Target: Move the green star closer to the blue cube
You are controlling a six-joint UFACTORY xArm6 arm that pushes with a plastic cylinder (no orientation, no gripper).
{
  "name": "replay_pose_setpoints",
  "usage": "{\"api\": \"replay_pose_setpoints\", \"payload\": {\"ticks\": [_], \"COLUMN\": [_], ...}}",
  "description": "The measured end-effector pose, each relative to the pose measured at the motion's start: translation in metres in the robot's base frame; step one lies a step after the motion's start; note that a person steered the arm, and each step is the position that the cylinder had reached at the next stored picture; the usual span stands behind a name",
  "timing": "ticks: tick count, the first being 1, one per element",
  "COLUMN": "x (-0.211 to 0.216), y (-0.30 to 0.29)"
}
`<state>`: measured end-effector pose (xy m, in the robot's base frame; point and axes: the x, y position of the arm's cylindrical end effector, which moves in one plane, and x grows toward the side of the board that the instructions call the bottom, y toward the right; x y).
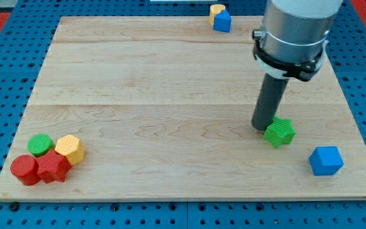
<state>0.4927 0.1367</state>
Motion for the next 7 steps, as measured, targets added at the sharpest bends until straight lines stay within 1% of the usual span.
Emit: {"api": "replay_pose_setpoints", "payload": {"ticks": [2, 5, 6, 7], "x": [-0.031, -0.024, -0.024, -0.009], "y": [0.007, 0.022, 0.035, 0.039]}}
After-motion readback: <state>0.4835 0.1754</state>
